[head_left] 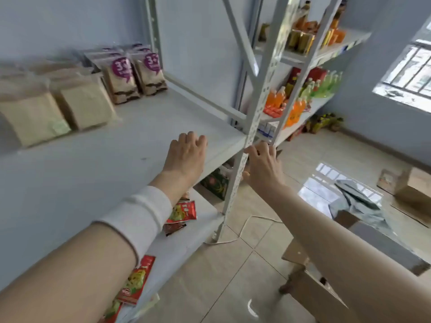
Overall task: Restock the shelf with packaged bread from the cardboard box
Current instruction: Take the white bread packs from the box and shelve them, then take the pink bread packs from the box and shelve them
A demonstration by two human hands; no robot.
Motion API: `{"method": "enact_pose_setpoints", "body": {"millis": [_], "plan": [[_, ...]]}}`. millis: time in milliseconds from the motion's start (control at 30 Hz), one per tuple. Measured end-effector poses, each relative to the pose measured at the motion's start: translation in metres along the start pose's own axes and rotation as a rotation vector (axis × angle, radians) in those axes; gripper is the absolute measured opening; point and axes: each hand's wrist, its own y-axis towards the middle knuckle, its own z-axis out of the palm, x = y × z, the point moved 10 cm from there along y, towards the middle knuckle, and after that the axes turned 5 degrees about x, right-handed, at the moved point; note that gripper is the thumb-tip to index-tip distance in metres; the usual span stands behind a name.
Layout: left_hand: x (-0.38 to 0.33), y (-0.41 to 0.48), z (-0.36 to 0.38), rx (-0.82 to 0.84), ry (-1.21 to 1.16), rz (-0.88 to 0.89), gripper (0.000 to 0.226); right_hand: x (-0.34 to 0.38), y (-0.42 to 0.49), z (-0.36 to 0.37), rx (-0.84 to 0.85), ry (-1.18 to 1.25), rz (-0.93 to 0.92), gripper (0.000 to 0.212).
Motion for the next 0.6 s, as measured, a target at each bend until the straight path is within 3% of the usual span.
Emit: {"method": "enact_pose_setpoints", "body": {"millis": [167, 367, 600], "plan": [[-0.209, 0.003, 0.059, 0.093, 0.069, 0.253, 0.033, -0.198, -0.098, 0.013, 0.067, -0.038, 0.270, 0.047], [-0.433, -0.038, 0.184, 0.366, 0.052, 0.486, 0.035, -0.413, -0.272, 0.098, 0.313, -0.078, 0.691, 0.042], [-0.569, -0.078, 0.306, 0.622, 0.068, 0.635, 0.042, -0.541, -0.367, 0.182, 0.491, 0.038, 0.947, 0.039]]}}
